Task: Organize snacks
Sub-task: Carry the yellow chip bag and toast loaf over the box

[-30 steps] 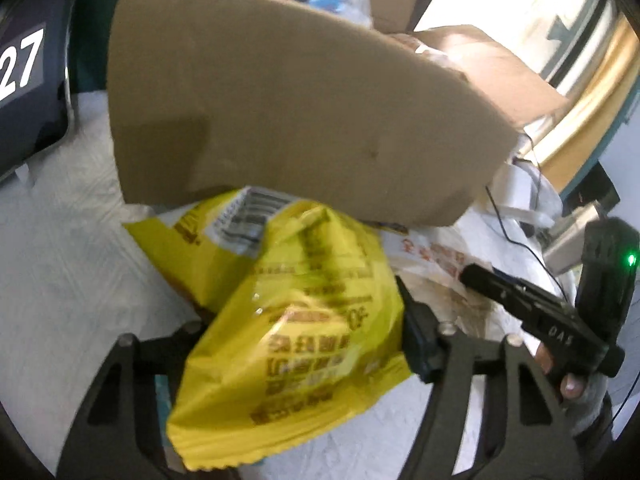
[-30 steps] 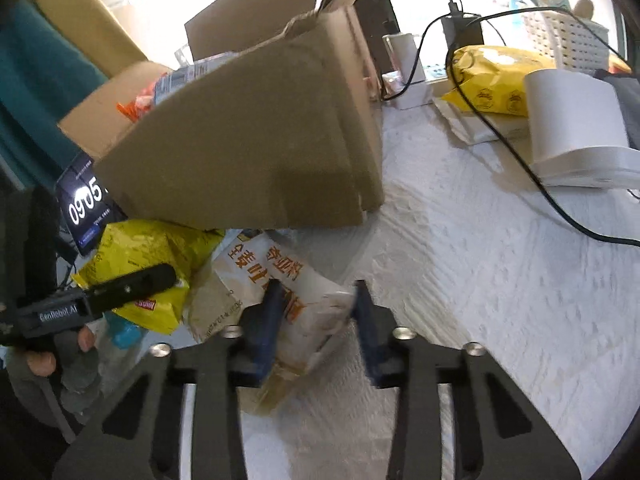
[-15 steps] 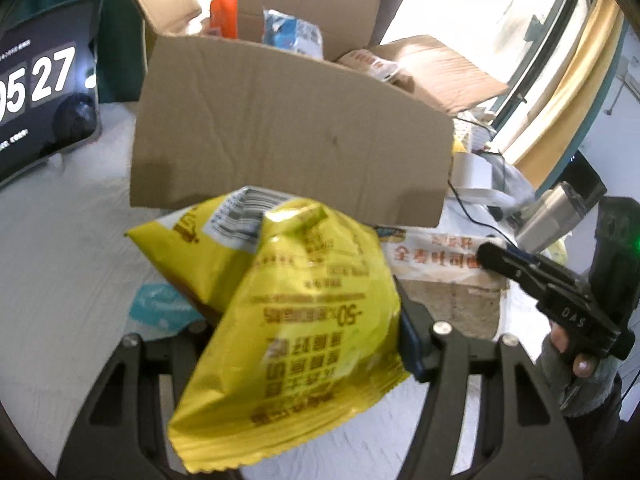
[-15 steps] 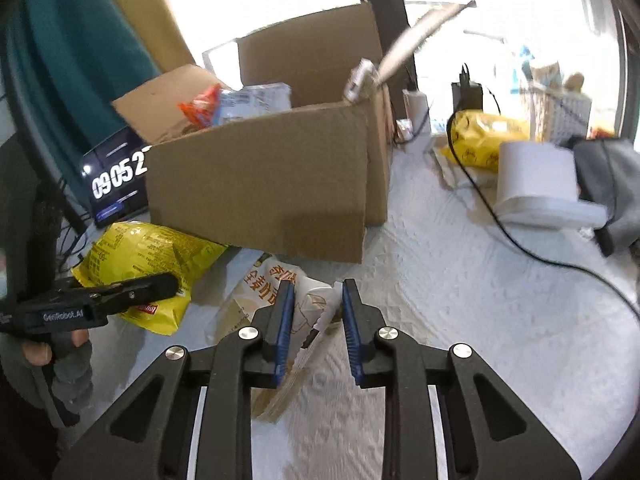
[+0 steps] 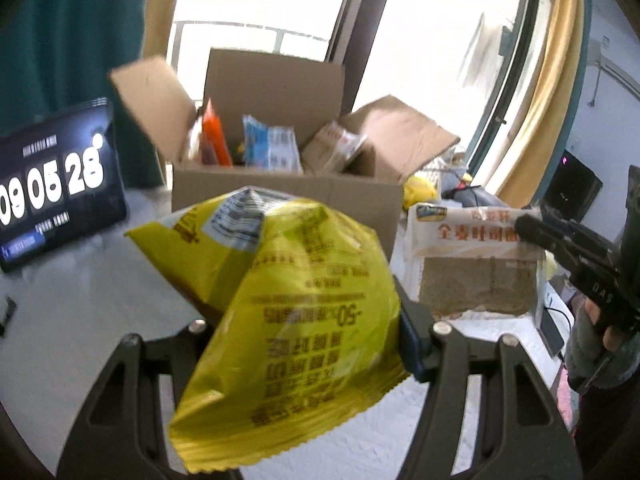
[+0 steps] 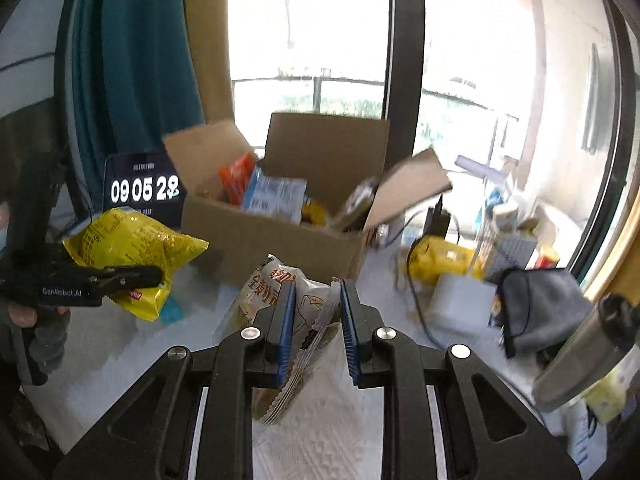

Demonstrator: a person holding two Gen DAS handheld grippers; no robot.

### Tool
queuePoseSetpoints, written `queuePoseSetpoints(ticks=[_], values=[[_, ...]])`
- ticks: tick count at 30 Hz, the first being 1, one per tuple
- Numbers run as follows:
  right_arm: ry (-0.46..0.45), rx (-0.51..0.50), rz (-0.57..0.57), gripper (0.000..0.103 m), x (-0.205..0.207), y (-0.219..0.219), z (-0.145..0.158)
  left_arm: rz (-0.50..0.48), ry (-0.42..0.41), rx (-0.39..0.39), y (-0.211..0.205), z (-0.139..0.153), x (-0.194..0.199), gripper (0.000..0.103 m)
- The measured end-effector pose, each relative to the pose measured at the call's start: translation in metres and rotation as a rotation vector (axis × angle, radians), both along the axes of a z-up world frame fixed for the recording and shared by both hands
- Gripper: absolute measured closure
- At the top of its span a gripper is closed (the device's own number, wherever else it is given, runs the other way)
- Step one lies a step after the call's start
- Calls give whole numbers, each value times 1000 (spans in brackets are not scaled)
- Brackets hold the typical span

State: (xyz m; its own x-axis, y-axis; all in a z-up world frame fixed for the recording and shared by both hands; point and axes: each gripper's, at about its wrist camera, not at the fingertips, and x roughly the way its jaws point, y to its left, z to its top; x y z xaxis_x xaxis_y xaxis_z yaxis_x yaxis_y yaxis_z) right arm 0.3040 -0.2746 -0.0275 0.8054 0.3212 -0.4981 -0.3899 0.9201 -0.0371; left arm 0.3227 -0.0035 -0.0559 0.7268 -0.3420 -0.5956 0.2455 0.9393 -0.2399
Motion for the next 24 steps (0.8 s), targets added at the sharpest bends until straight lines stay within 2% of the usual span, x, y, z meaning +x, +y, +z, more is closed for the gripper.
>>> queuePoseSetpoints(ticks=[10,16,24], values=[[-45,31,8,79,21,5,26,17,-80,37,-8,39,24,39],[-64,36,5,79,38,5,37,30,-93,49,-6,45,43,39],[-97,31,-17,80,67,7,47,52,-120,116,-8,56,76,39]])
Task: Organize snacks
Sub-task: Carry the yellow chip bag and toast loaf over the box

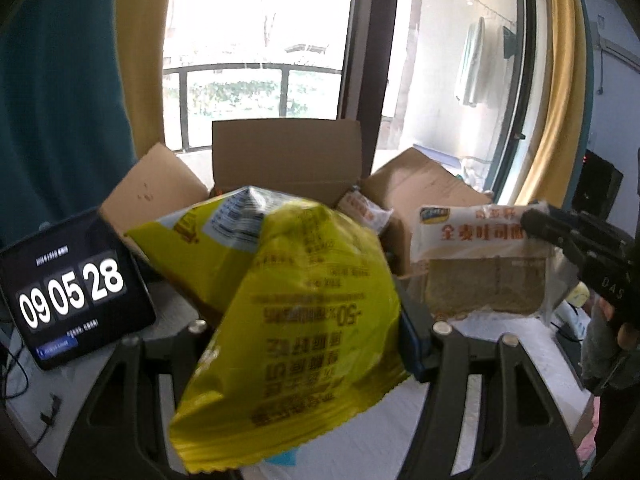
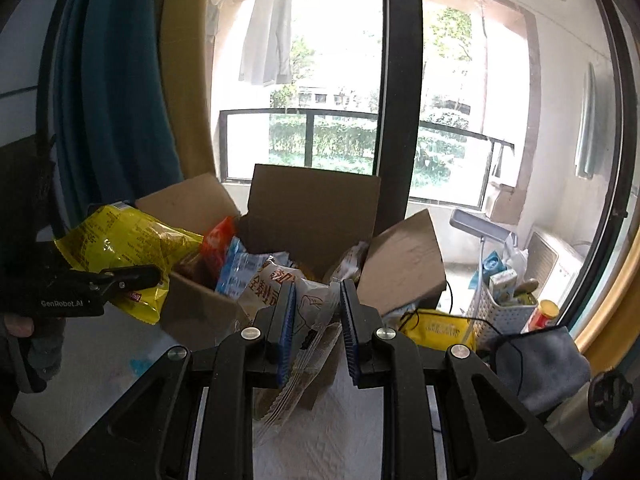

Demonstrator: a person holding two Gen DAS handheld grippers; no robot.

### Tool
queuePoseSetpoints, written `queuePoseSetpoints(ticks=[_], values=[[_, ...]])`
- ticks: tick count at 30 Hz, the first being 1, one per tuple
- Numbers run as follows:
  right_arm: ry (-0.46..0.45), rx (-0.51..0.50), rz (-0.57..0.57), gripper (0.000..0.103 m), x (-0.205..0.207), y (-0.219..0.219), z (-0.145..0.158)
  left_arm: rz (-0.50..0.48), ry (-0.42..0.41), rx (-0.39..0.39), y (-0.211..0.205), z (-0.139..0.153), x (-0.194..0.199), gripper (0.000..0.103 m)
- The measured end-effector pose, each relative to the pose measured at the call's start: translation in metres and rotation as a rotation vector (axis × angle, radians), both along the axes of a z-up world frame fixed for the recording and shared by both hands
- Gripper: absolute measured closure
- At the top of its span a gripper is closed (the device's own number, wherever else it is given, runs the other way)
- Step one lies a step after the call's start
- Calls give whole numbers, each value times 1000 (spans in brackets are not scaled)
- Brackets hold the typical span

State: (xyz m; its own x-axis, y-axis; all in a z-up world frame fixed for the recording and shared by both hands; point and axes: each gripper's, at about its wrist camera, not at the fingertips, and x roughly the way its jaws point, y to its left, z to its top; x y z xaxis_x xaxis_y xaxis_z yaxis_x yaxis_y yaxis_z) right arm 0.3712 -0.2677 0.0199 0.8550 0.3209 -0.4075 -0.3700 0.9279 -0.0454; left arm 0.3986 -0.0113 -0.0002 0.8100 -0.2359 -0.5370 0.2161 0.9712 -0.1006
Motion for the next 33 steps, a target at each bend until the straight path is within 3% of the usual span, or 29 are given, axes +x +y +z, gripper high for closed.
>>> queuePoseSetpoints(ticks=[16,24,33], values=[[-33,18,-88,80,66,7,16,62,-61,50,17,19,59,39],[-42,-13,-102,79,100,23,9,68,-72,84,22,21,96,39],[-37,-26,-122,79,139,40,-12,81,-32,92,25,-4,144,39]])
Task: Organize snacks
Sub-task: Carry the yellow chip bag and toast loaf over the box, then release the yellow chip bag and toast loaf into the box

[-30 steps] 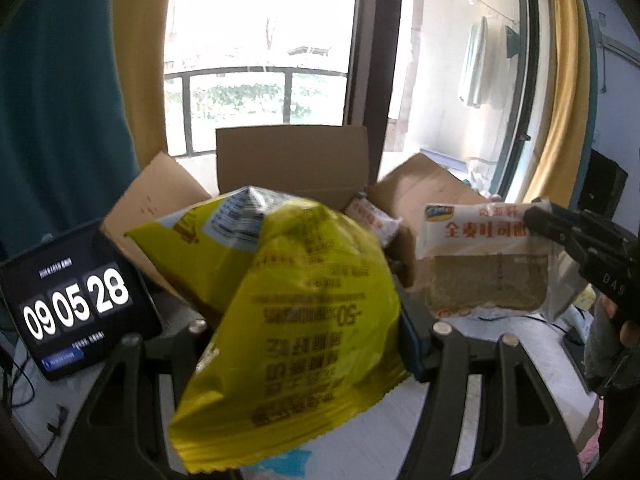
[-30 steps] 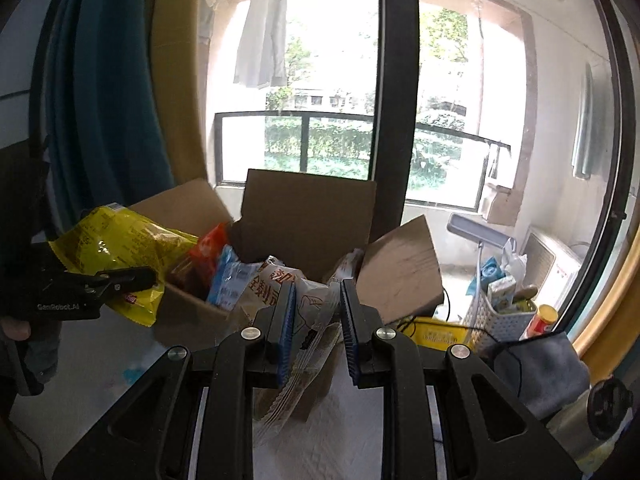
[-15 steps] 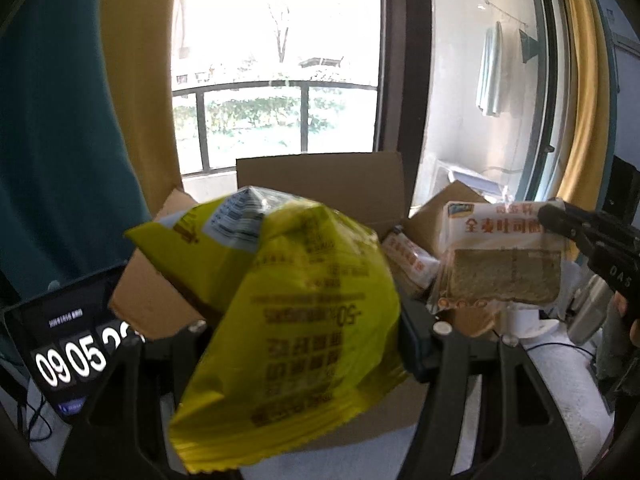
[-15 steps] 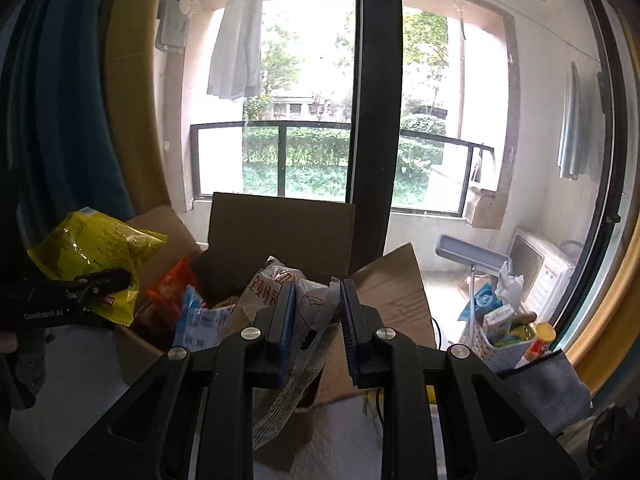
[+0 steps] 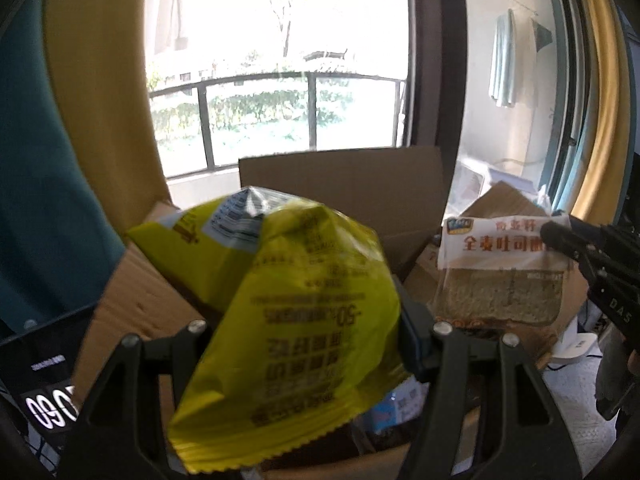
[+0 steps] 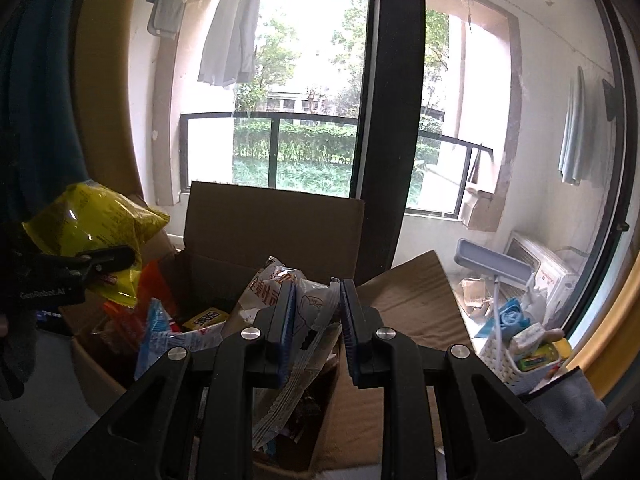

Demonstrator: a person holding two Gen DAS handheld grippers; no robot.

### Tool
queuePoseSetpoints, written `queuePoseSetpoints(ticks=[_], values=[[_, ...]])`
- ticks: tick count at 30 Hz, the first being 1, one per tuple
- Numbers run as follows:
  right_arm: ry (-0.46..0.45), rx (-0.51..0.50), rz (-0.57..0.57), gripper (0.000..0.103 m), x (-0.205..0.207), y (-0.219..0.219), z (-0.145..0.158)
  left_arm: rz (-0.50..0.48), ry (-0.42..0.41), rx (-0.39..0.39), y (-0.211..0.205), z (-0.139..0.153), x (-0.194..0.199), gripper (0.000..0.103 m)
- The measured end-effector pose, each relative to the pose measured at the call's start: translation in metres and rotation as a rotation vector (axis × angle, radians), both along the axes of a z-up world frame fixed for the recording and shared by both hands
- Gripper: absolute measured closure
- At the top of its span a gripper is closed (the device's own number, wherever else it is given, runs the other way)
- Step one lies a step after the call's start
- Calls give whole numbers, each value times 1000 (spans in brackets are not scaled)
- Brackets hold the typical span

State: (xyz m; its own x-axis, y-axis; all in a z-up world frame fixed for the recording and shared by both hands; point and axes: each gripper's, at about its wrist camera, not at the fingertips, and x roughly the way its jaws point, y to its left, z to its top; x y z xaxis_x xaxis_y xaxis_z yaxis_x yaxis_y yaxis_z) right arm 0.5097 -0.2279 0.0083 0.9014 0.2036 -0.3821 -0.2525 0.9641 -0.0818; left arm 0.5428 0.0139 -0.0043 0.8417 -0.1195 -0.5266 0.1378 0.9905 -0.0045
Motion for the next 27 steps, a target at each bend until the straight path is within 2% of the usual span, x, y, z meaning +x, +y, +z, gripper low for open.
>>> queuePoseSetpoints(ticks=[10,20,27], values=[[20,-13,-9,79,28,10,-23,15,32,37,-7,-20,34,38],[47,-11,-26,79,45,14,-43,-21,181,124,-26,-40,66,35],[150,-2,-10,79,50,17,-62,-3,225,70,-25,-38,63,30]])
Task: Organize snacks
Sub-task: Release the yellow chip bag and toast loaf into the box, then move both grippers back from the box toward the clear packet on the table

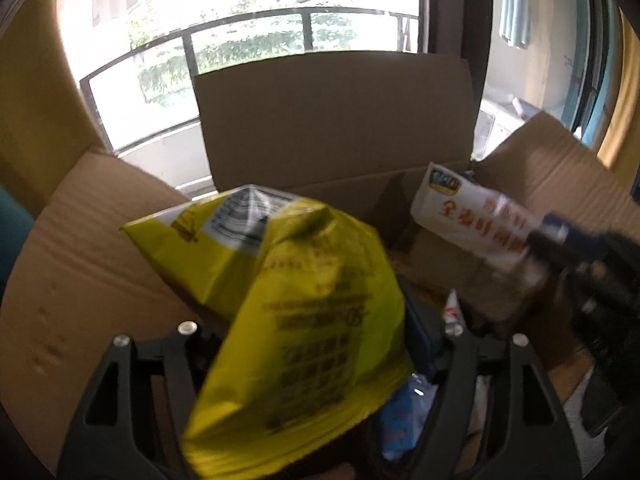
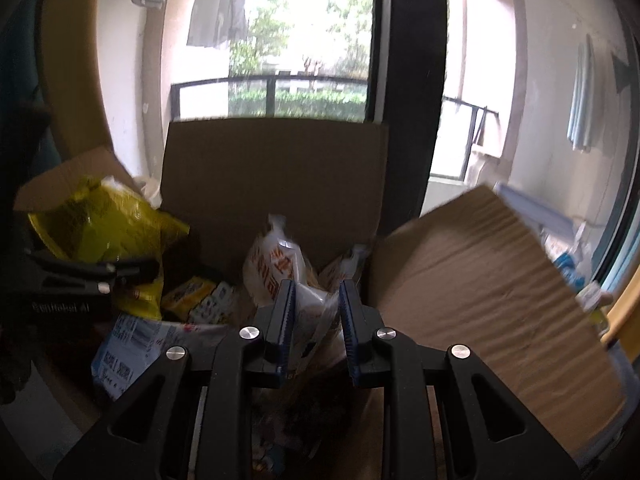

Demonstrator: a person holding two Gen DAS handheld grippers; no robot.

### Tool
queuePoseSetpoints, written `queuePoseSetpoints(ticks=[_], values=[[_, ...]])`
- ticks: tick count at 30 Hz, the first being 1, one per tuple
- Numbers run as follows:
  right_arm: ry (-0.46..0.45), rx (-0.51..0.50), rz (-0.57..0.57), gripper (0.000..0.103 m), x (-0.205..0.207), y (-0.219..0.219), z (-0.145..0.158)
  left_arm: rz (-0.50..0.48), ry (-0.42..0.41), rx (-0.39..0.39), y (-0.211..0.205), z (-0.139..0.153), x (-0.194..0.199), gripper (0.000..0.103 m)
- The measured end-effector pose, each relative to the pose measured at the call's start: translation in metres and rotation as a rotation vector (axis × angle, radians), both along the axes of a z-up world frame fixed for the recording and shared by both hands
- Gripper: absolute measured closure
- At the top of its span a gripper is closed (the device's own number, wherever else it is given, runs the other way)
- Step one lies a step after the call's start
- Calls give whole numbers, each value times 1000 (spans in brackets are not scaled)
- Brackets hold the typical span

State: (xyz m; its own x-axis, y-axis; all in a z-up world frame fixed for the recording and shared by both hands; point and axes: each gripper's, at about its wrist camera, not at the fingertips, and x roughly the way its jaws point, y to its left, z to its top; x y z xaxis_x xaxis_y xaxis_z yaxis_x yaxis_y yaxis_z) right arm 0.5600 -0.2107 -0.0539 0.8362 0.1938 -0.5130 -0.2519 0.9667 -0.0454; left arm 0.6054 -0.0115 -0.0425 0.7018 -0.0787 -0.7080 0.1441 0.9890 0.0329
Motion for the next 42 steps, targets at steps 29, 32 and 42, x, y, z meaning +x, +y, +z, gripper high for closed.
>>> queuePoseSetpoints(ticks=[29,32,42], values=[[-28,27,-32,58,-100,-5,60,-3,-200,-109,13,87,-132,11],[-38,28,-24,58,-114,-3,65,-3,-238,-102,16,93,-156,11],[-48,44,-12,48,-155,7,71,31,-287,-71,40,73,-234,11]])
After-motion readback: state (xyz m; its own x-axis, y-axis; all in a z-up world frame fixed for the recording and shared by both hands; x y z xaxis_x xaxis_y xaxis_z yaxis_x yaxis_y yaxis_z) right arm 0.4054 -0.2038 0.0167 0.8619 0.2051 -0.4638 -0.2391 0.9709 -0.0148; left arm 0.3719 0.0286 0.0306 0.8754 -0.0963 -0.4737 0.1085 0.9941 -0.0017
